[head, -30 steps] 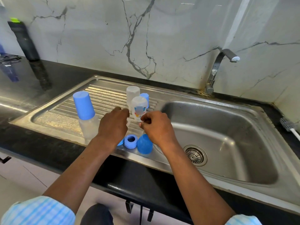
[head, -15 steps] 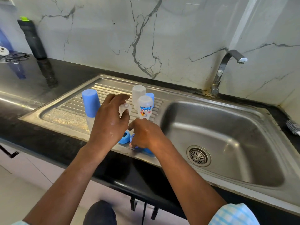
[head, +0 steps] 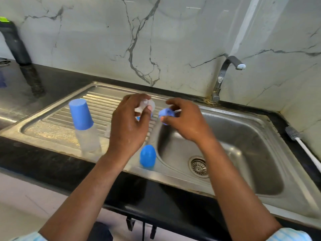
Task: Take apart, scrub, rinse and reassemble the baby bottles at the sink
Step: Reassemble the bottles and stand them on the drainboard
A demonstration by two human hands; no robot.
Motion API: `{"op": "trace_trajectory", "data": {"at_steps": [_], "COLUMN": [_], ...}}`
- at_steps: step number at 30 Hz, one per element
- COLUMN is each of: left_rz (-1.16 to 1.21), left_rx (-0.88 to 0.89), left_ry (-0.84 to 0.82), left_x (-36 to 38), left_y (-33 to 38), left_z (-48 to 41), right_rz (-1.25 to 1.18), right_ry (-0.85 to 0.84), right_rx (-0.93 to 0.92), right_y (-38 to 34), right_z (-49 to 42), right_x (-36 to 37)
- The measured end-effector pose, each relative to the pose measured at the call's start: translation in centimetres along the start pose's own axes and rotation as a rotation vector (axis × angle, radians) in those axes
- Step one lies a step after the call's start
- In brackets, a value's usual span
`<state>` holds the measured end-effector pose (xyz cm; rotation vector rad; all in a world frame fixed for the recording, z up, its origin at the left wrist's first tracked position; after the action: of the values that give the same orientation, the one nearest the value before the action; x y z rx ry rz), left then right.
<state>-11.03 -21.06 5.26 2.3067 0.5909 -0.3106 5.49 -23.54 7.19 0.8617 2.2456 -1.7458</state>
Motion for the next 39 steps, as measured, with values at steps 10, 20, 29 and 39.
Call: {"op": "trace_trajectory", "data": {"at_steps": [10,20,29,39], "left_rz": [0.176,-0.010,0.277,0.426], "left_rx": [-0.126,-0.157,-0.425,-0.478], "left_ry": [-0.462,-0.574,-0.622,-0.662], "left_x": [14.7,19.4,20.1,19.5], "left_y": [3.8,1.6,1.4,2.1], "left_z": [3.9,3.9,4.1,4.2], "right_rz": [0.049,0.217,-0.111,-0.215], "right_ry": [0.541,0.514,0.382,0.147], "right_rx": [-0.100,0.240,0.223,0.144], "right_y": [8.3,13.6,14.9,13.9], "right_z": [3.2,3.2,2.3,3.1], "right_x": [-10.4,-11.5,-11.9,-9.3]}}
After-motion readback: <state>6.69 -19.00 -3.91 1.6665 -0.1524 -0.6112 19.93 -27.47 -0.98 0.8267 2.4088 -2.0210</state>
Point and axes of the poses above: each hand's wrist, its own z-axis away from the middle knuckle, its own x-axis out of the palm, y = z × x, the point moved 1 cm from there along -z, towards the middle knuckle, and after that the axes turned 14 degrees about -z, right-handed, at the moved point
